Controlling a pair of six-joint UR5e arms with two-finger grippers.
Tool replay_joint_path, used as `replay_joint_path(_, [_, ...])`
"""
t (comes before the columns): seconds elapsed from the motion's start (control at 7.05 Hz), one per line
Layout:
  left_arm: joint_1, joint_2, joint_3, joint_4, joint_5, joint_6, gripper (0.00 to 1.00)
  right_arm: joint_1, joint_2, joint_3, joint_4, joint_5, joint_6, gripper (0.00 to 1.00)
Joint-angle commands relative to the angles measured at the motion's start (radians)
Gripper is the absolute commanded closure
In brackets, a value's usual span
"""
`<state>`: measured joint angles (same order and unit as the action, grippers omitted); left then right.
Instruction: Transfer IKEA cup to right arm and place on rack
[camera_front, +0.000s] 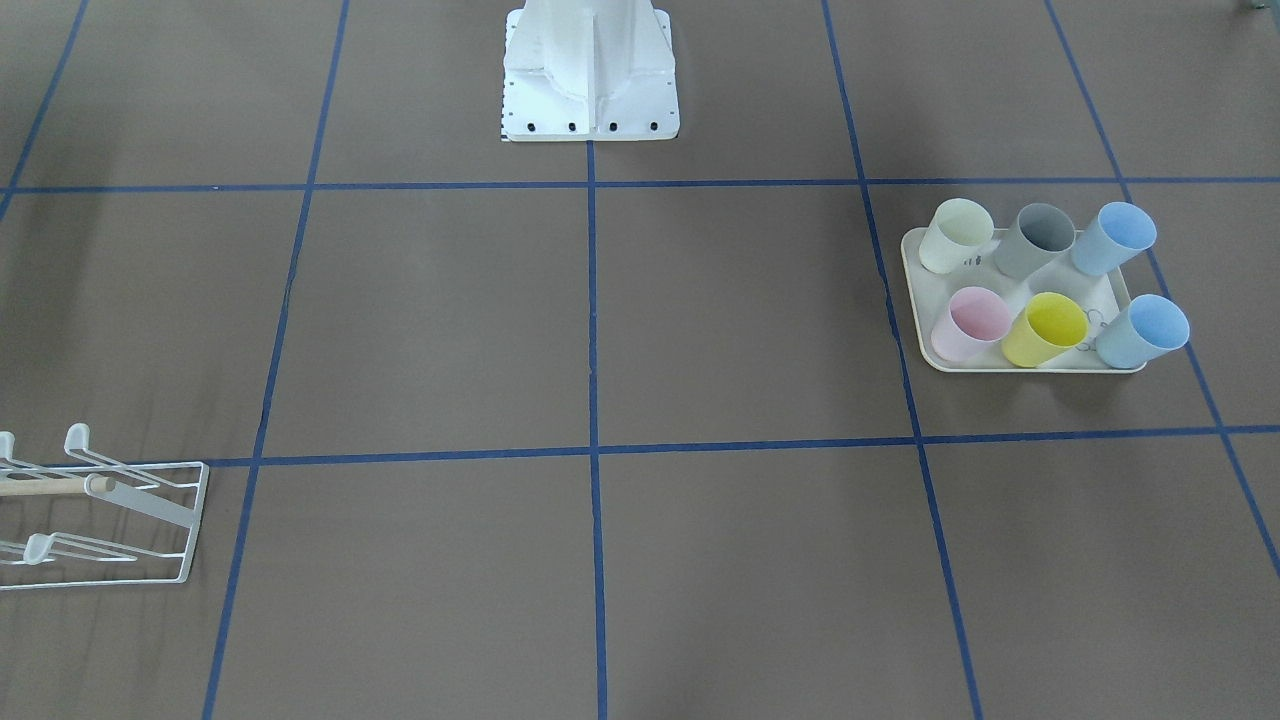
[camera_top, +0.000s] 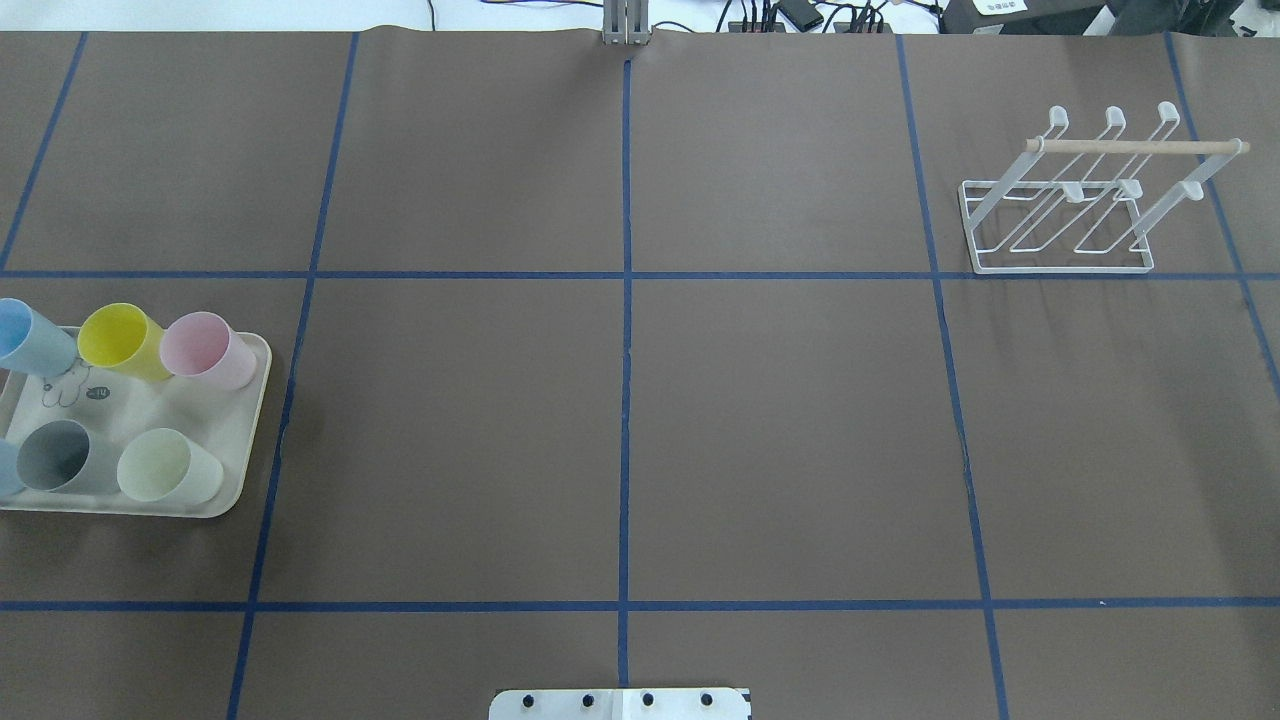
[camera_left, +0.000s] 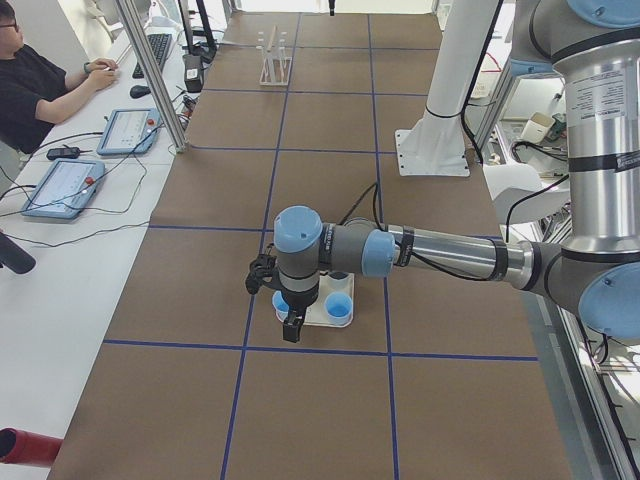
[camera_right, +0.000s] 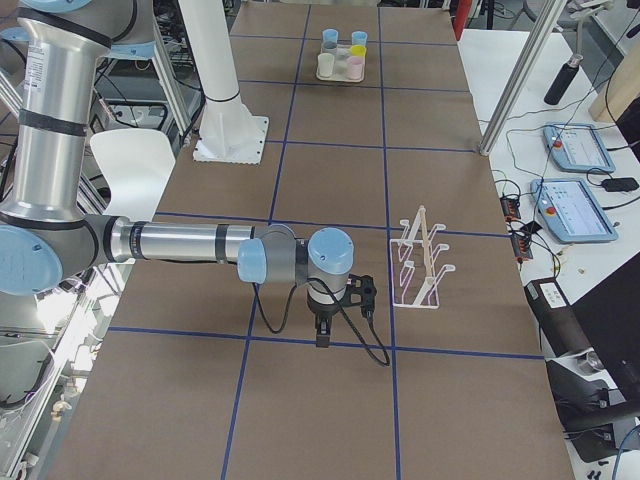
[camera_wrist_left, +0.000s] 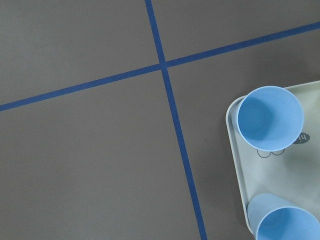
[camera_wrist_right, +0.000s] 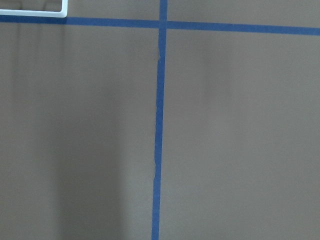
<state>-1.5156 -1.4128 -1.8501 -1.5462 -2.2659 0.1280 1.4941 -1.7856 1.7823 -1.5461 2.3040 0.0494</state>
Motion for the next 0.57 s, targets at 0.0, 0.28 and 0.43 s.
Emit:
replay_joint_path(0.0, [0.0,-0.005,-0.003,0.0,-0.001,0.002,0.0,0.0,0.0,0.012,0.004,-0.005,0.006,0.0])
replay_joint_path(0.28, [0.003,0.0,-0.035,0.008,0.005,0.004,0.0,0.002,-0.006,0.057,-0.002,-0.002,0.003,0.0])
replay_joint_path(0.43, [0.005,0.0,-0.035,0.006,0.009,0.002,0.0,0.002,-0.009,0.057,-0.003,-0.002,0.003,0.0])
